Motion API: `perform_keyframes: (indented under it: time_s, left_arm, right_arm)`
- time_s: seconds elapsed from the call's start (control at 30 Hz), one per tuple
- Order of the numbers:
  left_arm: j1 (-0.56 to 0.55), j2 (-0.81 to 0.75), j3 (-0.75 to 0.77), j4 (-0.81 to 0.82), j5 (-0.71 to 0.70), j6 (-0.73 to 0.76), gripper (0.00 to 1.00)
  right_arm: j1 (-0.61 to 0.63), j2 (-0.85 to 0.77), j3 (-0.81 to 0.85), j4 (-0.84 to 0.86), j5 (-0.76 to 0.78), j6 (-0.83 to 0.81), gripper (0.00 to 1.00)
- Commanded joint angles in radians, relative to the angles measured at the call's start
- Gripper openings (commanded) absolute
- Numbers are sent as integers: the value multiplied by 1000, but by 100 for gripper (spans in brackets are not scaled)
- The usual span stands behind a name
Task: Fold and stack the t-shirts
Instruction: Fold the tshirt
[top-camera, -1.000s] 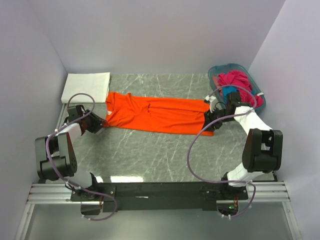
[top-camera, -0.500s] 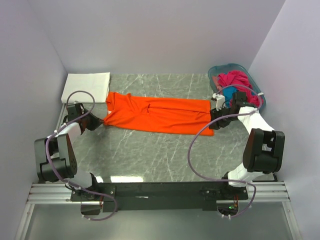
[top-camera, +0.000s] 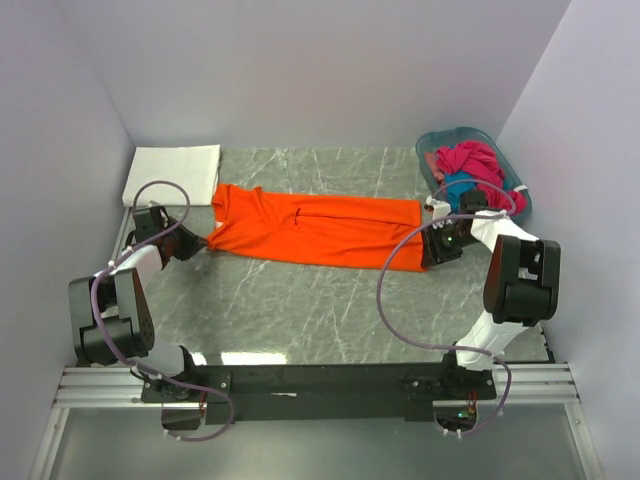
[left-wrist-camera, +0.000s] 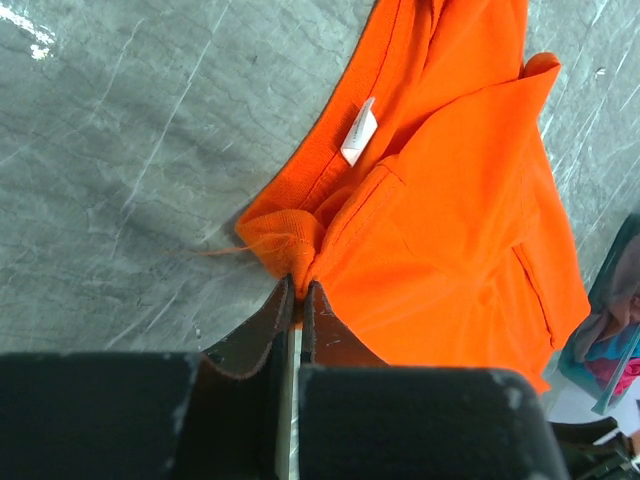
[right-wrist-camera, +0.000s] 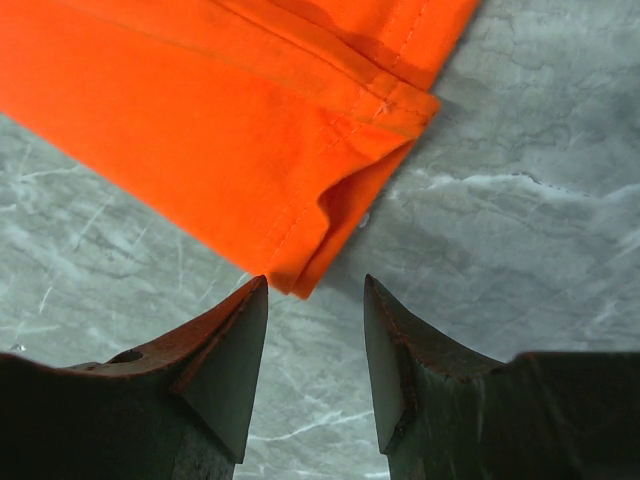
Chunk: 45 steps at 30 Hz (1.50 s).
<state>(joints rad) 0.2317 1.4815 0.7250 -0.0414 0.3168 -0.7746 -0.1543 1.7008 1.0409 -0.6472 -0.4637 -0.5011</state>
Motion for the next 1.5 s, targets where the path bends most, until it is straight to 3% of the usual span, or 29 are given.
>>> perform_keyframes:
  time_s: [0.0, 0.27, 0.37, 0.47, 0.57, 0.6, 0.97, 1.47]
  left_arm:
    - [3, -15, 27, 35, 13, 15, 2]
    - [3, -18, 25, 34, 16, 17, 2]
    - [4, -20, 24, 35, 16, 18, 1]
    - [3, -24, 24, 35, 13, 20, 1]
    - [4, -29, 25, 35, 2, 24, 1]
    - [4, -33, 27, 32, -2, 24, 1]
    - [6, -101, 5, -54, -146, 40, 1]
    - [5, -210, -114, -127, -116, 14, 1]
  right_arm:
    - [15, 37, 5, 37, 16, 35, 50]
    - [52, 69, 11, 3, -13, 26, 49]
    - [55, 82, 15, -9, 2, 16, 43]
    - [55, 80, 10, -15, 23, 10, 30]
    - [50, 68, 1, -11, 52, 10, 2]
    - [48, 51, -13, -6, 62, 10, 0]
    - [-42, -116, -131, -60, 140, -120, 0]
    - [-116, -279, -251, -172, 180, -278, 0]
